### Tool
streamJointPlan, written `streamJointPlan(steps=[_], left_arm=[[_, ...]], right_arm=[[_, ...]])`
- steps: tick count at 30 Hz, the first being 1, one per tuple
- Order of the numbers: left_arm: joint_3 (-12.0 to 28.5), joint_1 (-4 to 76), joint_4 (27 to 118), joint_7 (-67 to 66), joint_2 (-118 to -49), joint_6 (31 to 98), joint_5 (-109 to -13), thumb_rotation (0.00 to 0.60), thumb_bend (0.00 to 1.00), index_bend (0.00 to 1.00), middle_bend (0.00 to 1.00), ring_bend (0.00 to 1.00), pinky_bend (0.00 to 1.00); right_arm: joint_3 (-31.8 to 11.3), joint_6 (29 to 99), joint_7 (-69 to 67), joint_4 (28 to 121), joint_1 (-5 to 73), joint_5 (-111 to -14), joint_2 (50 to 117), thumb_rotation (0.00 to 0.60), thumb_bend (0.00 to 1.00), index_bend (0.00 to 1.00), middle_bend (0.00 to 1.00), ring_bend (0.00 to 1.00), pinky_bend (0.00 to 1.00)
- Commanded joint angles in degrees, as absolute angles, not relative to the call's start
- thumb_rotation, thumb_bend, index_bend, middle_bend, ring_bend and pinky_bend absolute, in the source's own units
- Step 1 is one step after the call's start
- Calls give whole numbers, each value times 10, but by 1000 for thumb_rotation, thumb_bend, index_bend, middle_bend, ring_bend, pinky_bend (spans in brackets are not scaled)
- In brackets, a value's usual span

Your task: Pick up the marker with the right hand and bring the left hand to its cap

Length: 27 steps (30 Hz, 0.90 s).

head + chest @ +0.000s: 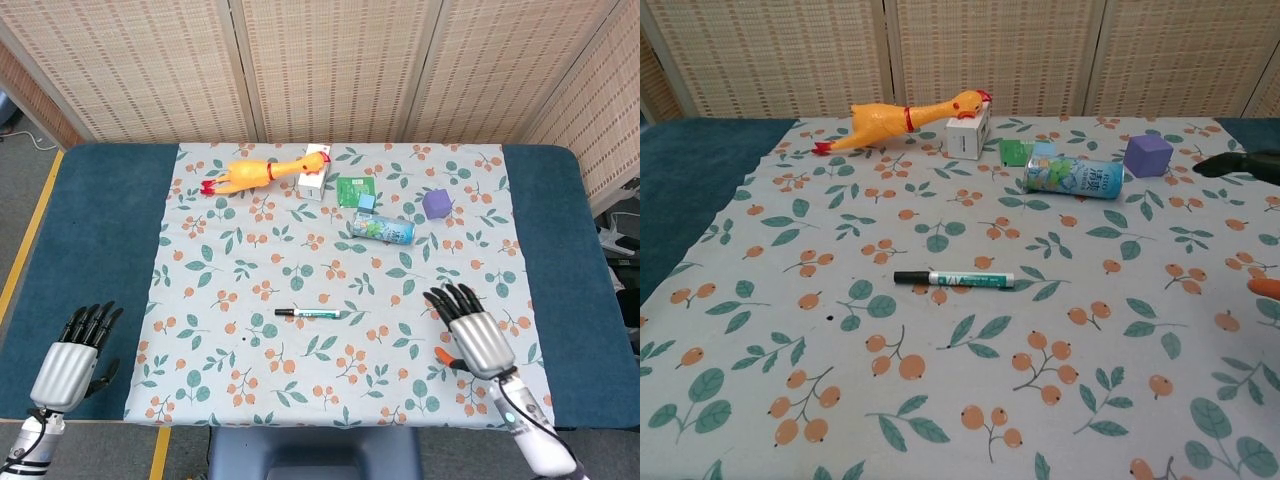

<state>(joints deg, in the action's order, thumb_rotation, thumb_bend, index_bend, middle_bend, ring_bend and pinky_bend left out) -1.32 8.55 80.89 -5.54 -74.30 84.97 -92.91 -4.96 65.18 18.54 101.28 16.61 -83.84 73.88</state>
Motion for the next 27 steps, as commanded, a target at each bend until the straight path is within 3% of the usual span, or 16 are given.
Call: streamJointPlan(steps=[1,7,16,27], left_arm=[[-13,87,810,-52,-741,849,-929,600,397,0,0,0,82],[-14,84,813,-39,-734,857,-934,600,398,0,0,0,82],[-14,82,817,-23,-725,861,-935,600,398,0,0,0,82],[-11,81,815,-7,-718,863,-931,600,397,0,0,0,82]], right_arm=[[-103,551,279,1009,258,-741,800,600,180,137,117,0,0],[-128,503,373,962,345,-628,894,600,187,169,160,0,0],[-142,517,459,866,432,-513,1007,600,213,252,220,0,0],[-146,523,484,790,496,-461,1070,600,250,316,264,0,0]])
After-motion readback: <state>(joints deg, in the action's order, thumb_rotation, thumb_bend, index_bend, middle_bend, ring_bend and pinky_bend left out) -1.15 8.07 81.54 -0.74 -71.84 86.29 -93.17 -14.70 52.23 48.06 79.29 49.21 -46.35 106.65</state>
